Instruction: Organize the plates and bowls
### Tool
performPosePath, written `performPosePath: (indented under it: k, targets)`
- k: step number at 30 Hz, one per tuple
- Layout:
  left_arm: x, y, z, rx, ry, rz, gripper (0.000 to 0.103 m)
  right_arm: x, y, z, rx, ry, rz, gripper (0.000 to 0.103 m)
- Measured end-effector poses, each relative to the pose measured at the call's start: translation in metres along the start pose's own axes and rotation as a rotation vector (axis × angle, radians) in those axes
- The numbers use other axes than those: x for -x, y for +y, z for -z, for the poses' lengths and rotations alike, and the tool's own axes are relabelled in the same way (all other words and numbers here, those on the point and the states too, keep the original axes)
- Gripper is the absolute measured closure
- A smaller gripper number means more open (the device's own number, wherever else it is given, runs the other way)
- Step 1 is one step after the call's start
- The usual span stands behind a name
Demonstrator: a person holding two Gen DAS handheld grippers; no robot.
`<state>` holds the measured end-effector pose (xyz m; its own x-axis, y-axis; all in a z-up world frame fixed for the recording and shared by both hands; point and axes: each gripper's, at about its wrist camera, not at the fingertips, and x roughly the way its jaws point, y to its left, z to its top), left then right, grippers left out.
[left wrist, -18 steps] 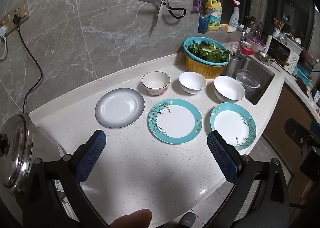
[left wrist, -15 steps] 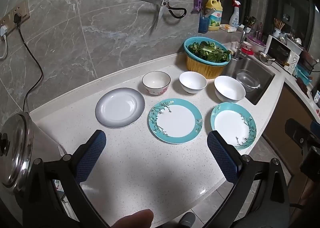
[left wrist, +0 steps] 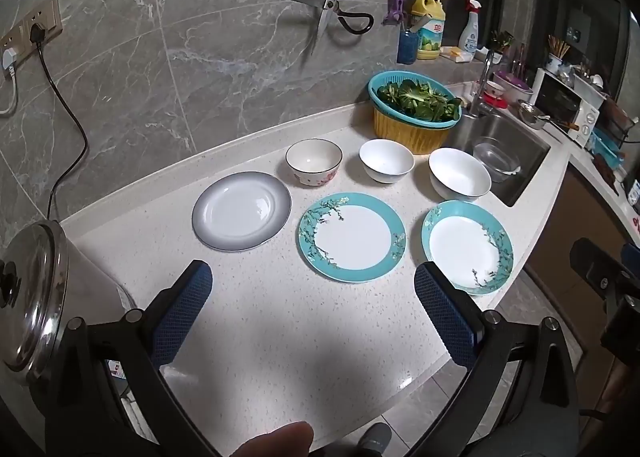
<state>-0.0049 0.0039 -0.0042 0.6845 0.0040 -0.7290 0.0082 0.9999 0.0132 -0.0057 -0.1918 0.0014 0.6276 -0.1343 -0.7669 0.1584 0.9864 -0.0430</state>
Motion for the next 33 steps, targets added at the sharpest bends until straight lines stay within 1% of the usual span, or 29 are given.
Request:
performPosePath:
  k: [13, 33]
  targets:
    - [0.0086, -0.0029, 0.0089, -0.003, -0.005, 0.003, 0.000, 0.0006, 0.0004, 0.0013, 0.001, 0.000, 0.001, 0.000]
    - [0.0076, -0.0033, 0.0082, -0.001, 0.000, 0.002, 0.000, 0.0000, 0.0004, 0.0007, 0.002, 0.000, 0.001, 0.000]
